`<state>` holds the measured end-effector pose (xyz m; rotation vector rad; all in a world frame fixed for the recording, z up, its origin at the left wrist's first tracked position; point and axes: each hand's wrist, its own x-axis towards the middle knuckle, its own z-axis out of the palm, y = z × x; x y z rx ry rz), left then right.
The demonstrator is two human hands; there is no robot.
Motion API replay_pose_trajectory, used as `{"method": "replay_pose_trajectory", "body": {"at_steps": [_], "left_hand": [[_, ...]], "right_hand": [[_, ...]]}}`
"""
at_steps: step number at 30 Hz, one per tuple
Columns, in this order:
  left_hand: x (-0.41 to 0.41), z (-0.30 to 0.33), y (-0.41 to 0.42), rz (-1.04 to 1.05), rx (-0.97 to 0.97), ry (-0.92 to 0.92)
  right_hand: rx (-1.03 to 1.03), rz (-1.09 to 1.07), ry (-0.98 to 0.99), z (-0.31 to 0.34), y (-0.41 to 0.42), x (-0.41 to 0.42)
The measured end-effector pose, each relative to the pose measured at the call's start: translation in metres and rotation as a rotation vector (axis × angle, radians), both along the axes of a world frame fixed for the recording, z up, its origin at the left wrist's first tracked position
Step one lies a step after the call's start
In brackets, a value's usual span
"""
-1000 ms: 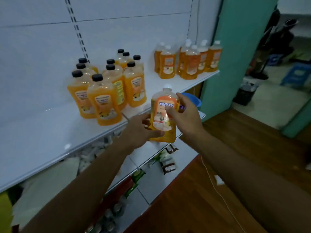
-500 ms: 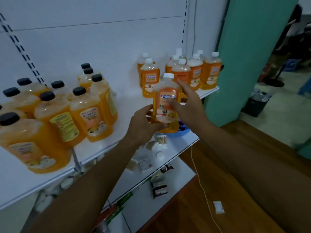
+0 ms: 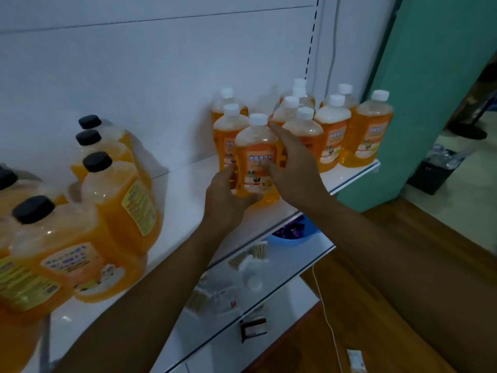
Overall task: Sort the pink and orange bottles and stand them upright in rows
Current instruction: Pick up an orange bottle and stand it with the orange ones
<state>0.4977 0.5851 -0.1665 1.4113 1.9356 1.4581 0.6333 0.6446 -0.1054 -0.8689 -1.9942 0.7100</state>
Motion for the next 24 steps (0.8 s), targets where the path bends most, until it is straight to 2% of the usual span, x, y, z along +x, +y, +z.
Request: {"method": "replay_pose_trajectory", "body": {"at_steps": [9, 16, 22, 24], "left_hand": [[0.009, -0.009, 0.015, 0.119, -0.016, -0.029], [0.018, -0.007, 0.012, 0.162, -0.103, -0.055], [0.03, 0.004, -0.004, 0.202, -0.306, 0.2], [0.034, 0.005, -0.013, 0.225, -0.34, 0.335]], "right_hand": [[0.204, 0.071, -0.133, -0.011, 0.018, 0.003], [0.219, 0.137, -0.209, -0.013, 0.019, 0.015], [0.206, 0.152, -0.242, -0.015, 0.016, 0.024], [0.209, 0.151, -0.265, -0.016, 0.013, 0.03]]}}
